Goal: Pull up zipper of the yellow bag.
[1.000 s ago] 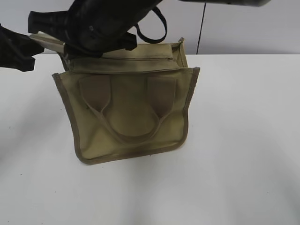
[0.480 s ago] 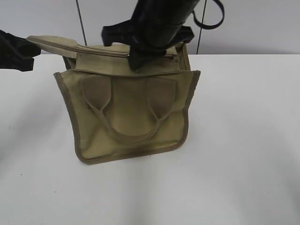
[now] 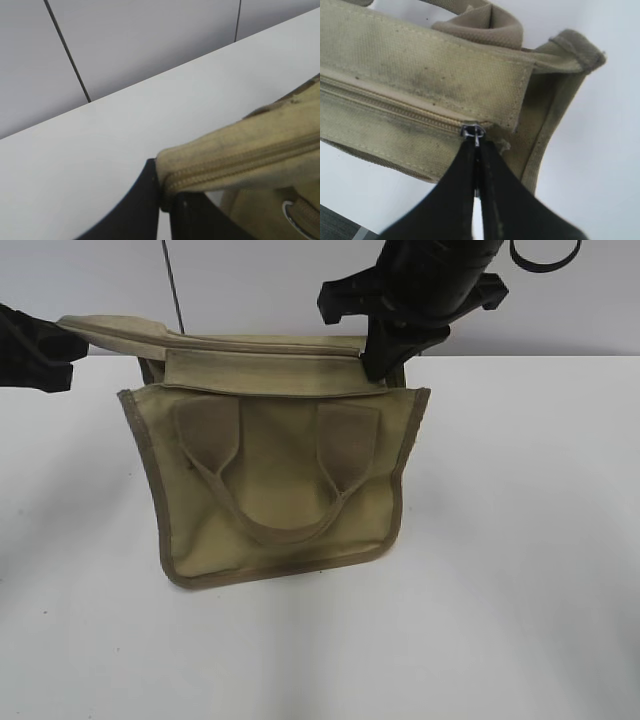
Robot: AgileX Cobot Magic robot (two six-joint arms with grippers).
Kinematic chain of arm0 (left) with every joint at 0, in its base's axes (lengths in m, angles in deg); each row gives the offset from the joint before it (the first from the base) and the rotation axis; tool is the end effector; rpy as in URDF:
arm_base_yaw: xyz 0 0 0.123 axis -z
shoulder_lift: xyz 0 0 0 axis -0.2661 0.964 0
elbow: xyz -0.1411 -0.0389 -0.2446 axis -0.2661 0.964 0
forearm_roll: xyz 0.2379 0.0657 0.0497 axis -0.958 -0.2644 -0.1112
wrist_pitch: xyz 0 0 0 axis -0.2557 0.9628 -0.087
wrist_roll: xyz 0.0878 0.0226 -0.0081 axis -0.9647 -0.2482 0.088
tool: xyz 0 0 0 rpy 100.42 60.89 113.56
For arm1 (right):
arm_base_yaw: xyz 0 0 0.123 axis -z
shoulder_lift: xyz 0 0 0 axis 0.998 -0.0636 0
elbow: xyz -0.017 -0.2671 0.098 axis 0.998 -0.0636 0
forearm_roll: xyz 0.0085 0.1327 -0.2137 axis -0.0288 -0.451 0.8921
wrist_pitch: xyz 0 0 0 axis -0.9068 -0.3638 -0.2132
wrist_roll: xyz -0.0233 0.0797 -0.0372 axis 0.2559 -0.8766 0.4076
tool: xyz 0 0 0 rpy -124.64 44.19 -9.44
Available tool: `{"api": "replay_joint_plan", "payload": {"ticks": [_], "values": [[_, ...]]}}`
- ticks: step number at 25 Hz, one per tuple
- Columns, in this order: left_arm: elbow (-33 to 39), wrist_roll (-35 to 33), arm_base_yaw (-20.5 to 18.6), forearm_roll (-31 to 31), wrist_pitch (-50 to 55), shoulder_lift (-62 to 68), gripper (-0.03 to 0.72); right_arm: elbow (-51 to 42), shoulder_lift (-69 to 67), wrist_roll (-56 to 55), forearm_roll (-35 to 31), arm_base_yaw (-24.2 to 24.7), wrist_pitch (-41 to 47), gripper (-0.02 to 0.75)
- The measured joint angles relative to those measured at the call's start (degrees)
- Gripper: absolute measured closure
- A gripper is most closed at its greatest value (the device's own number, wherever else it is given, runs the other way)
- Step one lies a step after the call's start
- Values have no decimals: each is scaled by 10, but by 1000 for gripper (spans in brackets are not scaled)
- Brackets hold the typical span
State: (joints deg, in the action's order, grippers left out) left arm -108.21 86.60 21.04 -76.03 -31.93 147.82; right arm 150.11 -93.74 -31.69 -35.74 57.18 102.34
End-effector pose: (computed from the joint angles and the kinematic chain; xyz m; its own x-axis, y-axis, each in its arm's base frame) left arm 0.2881 -0.0584 0.2508 -0.3090 0.3068 -0.9002 0.4988 0.8582 0.1213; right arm 0.3451 0.2047 0.2924 -0.8767 -0.3185 -0.3605 -0.3954 0.9039 0.1630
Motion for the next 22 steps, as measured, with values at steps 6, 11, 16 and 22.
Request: {"api": "replay_joint_plan", "payload": {"ticks": [6, 11, 16, 22], "values": [[0, 1, 0, 0, -1, 8, 678, 1, 0, 5, 1, 0, 9, 717], [0, 9, -2, 3, 32, 11, 454, 1, 2, 37, 23, 3, 34, 408], [0, 13, -1, 65, 147, 11, 134, 1, 23, 54, 30, 4, 30, 209], [0, 13, 53, 148, 324, 11, 142, 1, 64, 66, 45, -1, 31, 187]]}}
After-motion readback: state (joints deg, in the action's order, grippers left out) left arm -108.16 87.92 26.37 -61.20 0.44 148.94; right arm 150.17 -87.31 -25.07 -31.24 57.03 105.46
